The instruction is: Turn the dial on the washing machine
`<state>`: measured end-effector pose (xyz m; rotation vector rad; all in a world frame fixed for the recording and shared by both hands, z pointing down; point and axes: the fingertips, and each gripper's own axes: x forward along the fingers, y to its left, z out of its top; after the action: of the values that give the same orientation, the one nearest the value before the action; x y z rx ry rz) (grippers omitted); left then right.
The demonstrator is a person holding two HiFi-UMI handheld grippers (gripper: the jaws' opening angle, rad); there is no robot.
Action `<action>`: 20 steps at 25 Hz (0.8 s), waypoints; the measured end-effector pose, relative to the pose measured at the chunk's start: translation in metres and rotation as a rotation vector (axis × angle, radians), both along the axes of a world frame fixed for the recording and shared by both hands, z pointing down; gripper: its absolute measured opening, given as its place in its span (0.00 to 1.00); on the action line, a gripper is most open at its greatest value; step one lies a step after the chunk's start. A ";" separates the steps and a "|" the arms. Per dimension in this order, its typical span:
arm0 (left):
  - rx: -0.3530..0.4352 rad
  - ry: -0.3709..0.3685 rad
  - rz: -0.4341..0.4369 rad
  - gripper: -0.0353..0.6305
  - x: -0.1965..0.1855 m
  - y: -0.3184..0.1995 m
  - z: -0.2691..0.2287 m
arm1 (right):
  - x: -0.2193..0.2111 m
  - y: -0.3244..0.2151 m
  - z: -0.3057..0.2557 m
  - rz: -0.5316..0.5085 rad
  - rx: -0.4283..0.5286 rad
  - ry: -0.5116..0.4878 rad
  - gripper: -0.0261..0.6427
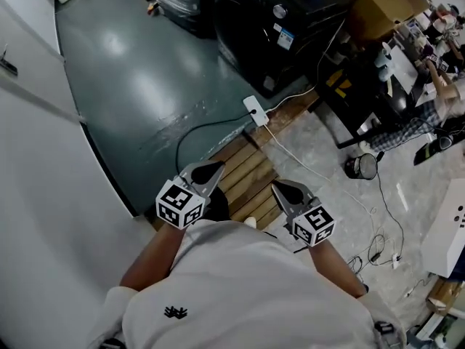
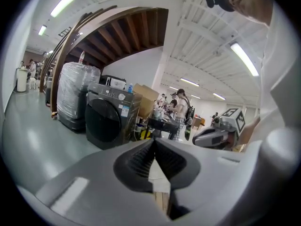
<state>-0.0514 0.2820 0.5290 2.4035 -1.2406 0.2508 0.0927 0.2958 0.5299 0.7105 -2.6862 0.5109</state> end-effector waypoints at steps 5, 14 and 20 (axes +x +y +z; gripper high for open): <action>-0.006 -0.032 0.089 0.14 -0.045 -0.036 -0.042 | -0.058 -0.040 -0.063 0.050 0.044 0.005 0.04; 0.012 -0.002 0.123 0.14 -0.061 -0.120 -0.071 | -0.071 -0.088 -0.082 0.095 0.012 0.080 0.07; -0.015 -0.043 0.086 0.20 -0.057 -0.184 -0.060 | -0.074 -0.161 -0.075 0.061 0.033 0.052 0.08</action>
<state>-0.1087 0.0979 0.4693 2.4540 -1.1506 0.3375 0.0189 0.1353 0.4549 0.8065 -2.6372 0.4570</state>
